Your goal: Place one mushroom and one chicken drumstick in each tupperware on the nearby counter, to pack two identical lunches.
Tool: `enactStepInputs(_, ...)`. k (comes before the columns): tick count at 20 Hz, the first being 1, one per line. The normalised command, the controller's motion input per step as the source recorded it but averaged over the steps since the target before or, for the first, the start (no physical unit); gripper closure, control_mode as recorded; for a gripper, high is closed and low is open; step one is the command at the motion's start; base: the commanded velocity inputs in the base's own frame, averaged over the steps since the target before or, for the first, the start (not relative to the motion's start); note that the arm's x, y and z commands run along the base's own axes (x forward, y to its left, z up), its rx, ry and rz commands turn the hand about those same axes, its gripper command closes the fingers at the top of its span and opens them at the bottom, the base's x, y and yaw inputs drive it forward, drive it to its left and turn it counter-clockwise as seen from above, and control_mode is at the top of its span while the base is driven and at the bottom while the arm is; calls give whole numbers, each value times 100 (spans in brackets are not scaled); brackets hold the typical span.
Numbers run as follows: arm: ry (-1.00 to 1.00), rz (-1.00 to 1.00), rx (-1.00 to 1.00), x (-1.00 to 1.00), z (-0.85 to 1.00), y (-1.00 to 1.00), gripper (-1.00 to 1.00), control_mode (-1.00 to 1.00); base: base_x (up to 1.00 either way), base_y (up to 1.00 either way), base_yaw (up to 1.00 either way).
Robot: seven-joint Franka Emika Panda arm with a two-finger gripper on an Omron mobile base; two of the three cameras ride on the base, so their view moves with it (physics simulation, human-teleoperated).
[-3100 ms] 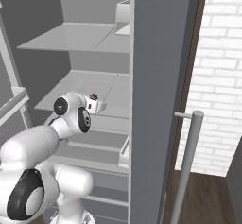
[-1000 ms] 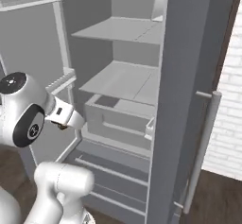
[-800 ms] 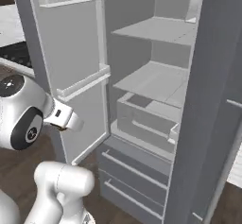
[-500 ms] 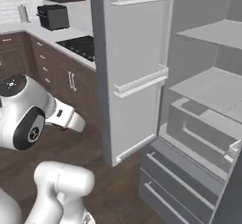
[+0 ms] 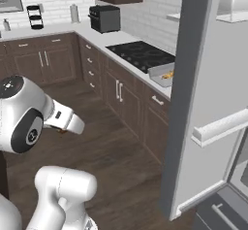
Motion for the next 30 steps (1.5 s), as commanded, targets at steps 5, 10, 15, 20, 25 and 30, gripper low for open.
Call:
enactStepInputs(5,0,0,0,0,0,0,100,100,100,-14,-5)
enactStepInputs(10,0,0,0,0,0,0,100,100,100,0,-21)
enactStepInputs(15,0,0,0,0,0,0,100,100,100,18,-42)
enactStepInputs(20,0,0,0,0,0,0,100,100,63,28,-75)
enactStepInputs(25,0,0,0,0,0,0,100,100,51,28,-82)
enactStepInputs(30,0,0,0,0,0,0,100,100,83,17,-74)
